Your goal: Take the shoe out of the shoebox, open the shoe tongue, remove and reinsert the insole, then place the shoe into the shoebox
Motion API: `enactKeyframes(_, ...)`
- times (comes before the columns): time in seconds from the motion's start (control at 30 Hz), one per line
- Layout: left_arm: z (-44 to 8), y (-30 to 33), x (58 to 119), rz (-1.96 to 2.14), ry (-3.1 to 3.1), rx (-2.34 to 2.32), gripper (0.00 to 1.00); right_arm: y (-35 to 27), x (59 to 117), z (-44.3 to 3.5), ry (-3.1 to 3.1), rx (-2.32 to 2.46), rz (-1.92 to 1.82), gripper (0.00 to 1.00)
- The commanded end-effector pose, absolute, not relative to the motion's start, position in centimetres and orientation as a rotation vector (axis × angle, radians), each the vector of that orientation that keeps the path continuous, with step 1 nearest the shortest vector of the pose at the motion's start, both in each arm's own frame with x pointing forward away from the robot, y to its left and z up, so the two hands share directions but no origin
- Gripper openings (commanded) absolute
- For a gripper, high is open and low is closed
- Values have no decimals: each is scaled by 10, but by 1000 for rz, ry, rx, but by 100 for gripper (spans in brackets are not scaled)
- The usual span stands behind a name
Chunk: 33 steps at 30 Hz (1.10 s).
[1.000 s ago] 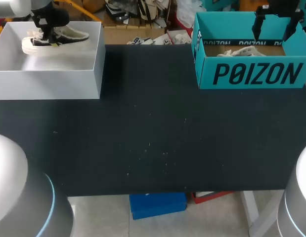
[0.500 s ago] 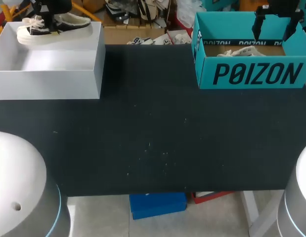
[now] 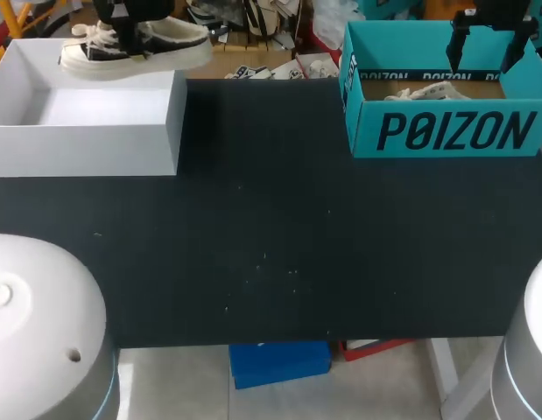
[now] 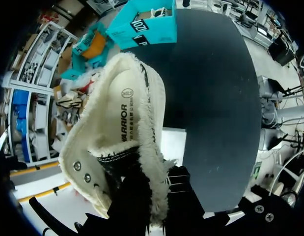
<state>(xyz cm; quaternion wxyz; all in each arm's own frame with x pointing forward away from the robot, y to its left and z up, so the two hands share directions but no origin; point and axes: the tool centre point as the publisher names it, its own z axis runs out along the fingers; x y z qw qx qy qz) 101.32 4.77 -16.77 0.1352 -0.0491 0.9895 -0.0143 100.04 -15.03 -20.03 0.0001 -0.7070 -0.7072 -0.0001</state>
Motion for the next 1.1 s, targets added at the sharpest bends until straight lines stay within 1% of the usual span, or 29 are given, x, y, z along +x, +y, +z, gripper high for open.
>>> enactKeyframes(0.03, -137, 18, 935, 45, 2619, -153, 0, -150, 1000, -200, -2221, -2221, 0, 100)
enactKeyframes(0.27, -146, -29, 888, 12, 2599, -117, 0, -150, 1000, -200, -2221, -2221, 0, 100)
enactKeyframes(0.53, -187, -66, 847, -17, 2677, -82, 0, -150, 1000, -200, -2221, -2221, 0, 100)
enactKeyframes(1.1, -275, -115, 808, 3, 2759, 106, 0, -150, 1000, -200, -2221, -2221, 0, 100)
